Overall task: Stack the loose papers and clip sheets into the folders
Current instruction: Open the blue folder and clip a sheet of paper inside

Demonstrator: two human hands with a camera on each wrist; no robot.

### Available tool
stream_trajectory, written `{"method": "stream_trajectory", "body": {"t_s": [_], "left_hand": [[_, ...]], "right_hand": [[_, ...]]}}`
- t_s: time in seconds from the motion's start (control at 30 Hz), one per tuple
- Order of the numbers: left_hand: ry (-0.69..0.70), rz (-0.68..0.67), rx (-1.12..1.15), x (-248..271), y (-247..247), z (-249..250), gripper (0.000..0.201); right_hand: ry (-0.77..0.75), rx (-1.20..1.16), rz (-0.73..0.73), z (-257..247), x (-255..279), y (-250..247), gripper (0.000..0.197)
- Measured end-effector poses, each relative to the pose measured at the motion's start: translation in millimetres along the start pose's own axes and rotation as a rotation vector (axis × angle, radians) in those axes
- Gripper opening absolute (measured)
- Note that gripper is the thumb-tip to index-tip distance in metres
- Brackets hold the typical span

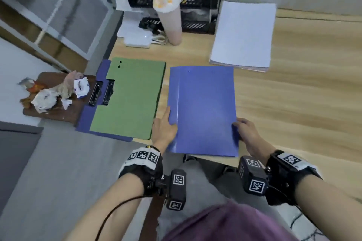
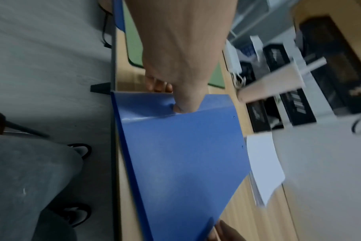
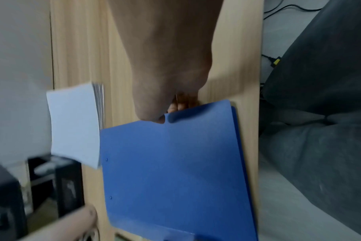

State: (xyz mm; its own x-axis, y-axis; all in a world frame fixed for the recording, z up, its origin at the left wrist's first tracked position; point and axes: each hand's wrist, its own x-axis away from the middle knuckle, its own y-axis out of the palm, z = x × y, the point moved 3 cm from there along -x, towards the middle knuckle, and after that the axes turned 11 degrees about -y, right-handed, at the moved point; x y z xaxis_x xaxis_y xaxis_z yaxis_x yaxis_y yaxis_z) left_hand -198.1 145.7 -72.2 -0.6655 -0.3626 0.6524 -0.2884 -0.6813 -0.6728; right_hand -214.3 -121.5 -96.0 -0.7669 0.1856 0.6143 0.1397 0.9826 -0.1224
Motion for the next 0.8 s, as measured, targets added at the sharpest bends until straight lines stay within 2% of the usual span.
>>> {"method": "stream_trajectory", "body": {"t_s": [0.13,0.27,0.37,0.5,0.6,0.67,0.73,0.8], "left_hand": [[0.146,-0.070,-0.134,17.2,49.1,50.4,0.081],[0.260,-0.089,-0.230,21.1,68.0,74.7,0.070],[0.277,-0.074,-0.224,19.3,68.3,73.8,0.067],[0.273,-0.120,-0.207,27.5,67.9,73.6,0.071],[0.244,-0.151,-0.262,34.2,67.0,77.2,0.074],[0.239,-0.180,-0.267,32.5,61.9,85.4,0.062],[0.268,-0.235,-0.197,34.9,52.1,104.9,0.036],[0.298,-0.326,-0.105,44.7,38.7,130.4,0.038]], "right_hand": [[-0.007,-0.082,0.110,18.3,13.6,-76.5,0.017],[-0.042,-0.072,0.149,31.2,15.4,-104.1,0.032],[-0.071,-0.073,0.168,29.3,18.7,-106.2,0.028],[-0.098,-0.060,0.228,14.6,22.5,-104.6,0.035],[-0.147,0.015,0.198,-5.2,25.4,-110.2,0.032],[-0.179,0.091,0.170,-22.6,30.0,-116.6,0.027],[-0.247,0.167,0.161,-47.5,34.5,-122.1,0.016],[-0.335,0.267,0.140,-77.7,39.5,-124.5,0.010]]}}
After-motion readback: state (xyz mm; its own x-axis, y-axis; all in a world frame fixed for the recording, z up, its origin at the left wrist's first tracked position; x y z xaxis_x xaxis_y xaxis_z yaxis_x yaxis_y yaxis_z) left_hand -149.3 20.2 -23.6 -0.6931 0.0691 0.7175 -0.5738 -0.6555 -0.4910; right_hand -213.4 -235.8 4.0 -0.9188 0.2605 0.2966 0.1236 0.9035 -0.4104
